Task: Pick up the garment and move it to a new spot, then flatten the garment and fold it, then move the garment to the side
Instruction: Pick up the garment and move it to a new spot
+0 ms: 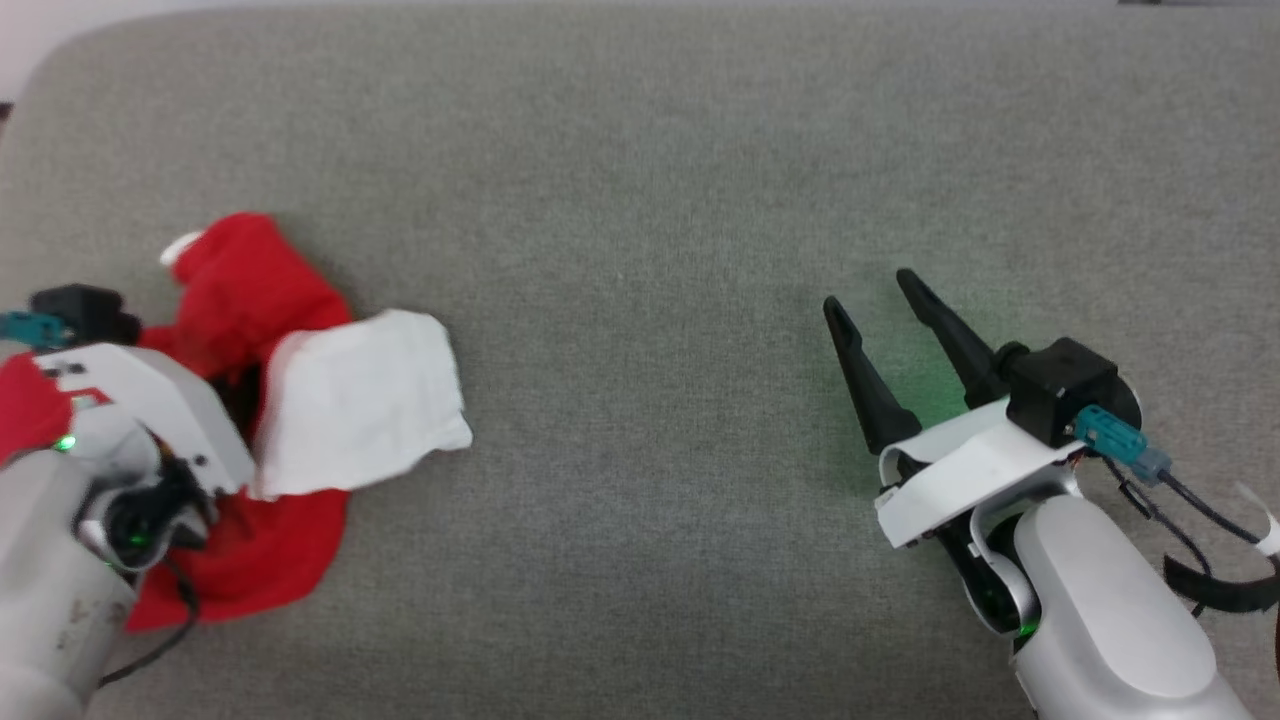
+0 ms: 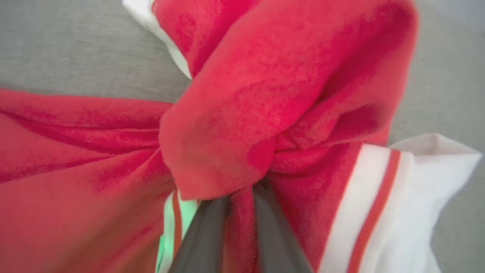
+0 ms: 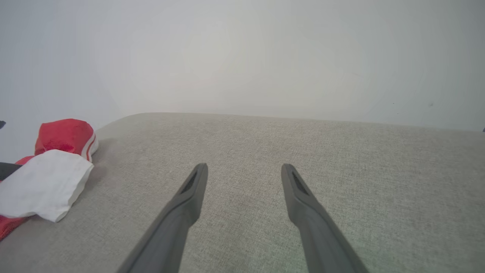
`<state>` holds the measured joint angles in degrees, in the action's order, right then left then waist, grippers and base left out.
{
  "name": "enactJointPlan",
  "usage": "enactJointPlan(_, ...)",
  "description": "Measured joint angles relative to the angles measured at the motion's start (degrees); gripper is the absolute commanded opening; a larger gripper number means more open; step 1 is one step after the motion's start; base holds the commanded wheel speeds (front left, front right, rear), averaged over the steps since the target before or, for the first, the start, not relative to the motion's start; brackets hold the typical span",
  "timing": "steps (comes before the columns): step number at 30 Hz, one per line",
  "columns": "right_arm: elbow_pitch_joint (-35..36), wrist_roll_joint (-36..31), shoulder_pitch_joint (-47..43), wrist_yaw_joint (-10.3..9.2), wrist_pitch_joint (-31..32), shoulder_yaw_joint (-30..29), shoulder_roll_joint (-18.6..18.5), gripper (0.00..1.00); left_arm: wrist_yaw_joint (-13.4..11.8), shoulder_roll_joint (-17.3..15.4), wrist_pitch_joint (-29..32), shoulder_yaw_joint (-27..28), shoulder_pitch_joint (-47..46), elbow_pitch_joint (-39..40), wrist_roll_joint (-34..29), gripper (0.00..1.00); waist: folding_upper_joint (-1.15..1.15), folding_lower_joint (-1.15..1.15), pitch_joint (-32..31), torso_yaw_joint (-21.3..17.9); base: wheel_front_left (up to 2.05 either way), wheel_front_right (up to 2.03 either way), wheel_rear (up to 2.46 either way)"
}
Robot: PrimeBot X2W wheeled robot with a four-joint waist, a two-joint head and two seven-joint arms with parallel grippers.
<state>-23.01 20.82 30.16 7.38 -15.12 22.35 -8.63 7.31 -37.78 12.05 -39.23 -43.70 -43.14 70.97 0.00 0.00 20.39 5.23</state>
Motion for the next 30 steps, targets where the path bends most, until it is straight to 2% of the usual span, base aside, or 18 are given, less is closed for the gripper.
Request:
enactJointPlan(3, 0.2, 0.4, -1.3, 0.00, 0.0, -1.6, 0.6, 1.00, 0.1, -0.5, -4.9, -1.1, -0.2, 3.8, -0.3, 0.00, 0.00, 0.00, -1.8, 0.2, 0.00, 0.00, 0.00)
enactJointPlan(7, 0.7, 0.5, -3.2, 0.00, 0.0, -5.5, 1.2, 1.00, 0.1, -3.2, -9.7, -1.9, -1.9, 9.8, 0.0, 0.00, 0.00, 0.00, -4.1, -0.1, 0.00, 0.00, 0.00)
enactJointPlan(14, 3.1, 0.2, -7.3, 0.00, 0.0, -15.0, 1.5, 1.00, 0.1, -4.3, -11.3, -7.8, -6.1, 21.4, -3.1, 0.00, 0.00, 0.00, -6.6, -2.9, 0.00, 0.00, 0.00)
enactJointPlan(18, 4.7, -0.2, -10.0, 0.00, 0.0, -19.7, 1.4, 1.00, 0.1, -2.3, -9.7, -11.1, -10.0, 26.5, -3.5, 0.00, 0.00, 0.00, -7.4, -5.1, 0.00, 0.00, 0.00)
enactJointPlan(23, 6.9, -0.2, -10.9, 0.00, 0.0, -24.0, 2.6, 1.00, 0.1, 1.0, -4.8, -15.9, -14.5, 30.5, -3.0, 0.00, 0.00, 0.00, -7.3, -8.3, 0.00, 0.00, 0.00)
enactJointPlan(30, 8.6, 0.4, -10.8, 0.00, 0.0, -25.8, 4.6, 1.00, 0.1, 6.0, -1.2, -20.9, -19.9, 29.8, -0.1, 0.00, 0.00, 0.00, -5.1, -13.7, 0.00, 0.00, 0.00)
